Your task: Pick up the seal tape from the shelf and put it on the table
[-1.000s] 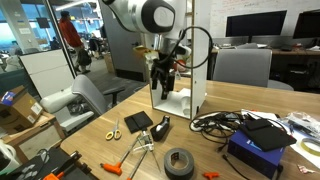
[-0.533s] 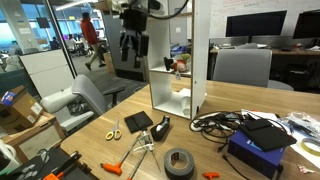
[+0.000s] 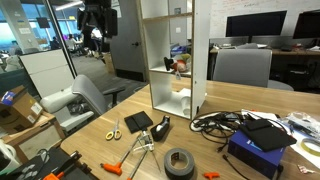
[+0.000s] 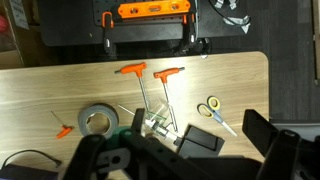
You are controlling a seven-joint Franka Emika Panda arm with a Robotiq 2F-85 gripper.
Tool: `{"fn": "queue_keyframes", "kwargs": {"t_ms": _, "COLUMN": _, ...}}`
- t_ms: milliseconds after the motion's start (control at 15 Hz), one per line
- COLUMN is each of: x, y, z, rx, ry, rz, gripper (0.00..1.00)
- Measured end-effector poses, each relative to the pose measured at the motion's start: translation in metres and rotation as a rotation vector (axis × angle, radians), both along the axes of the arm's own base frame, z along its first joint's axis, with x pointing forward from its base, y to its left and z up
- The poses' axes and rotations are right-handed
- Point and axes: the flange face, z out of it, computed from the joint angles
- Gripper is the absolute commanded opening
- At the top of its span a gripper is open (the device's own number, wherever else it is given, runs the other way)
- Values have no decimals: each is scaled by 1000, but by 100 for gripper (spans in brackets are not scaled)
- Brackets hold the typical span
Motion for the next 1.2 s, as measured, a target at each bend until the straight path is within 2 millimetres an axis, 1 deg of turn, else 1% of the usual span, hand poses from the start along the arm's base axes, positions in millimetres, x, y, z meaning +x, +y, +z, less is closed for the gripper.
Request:
{"fn": "queue_keyframes", "kwargs": {"t_ms": 400, "x": -38, "y": -1, "z": 6, "rx": -34, "ry": -46, "rz": 27, "gripper": 100}}
{"fn": "queue_keyframes", "kwargs": {"t_ms": 667, "x": -57, "y": 1, "z": 8, "rx": -49, "ry": -72, "rz": 25, "gripper": 100}}
{"fn": "queue_keyframes", "kwargs": {"t_ms": 867, "x": -62, "y": 1, "z": 8, "rx": -50, "ry": -76, "rz": 20, "gripper": 100}}
{"fn": "queue_keyframes", "kwargs": {"t_ms": 1200, "x": -62, "y": 1, "z": 7, "rx": -51, "ry": -76, "rz": 18, "gripper": 100}}
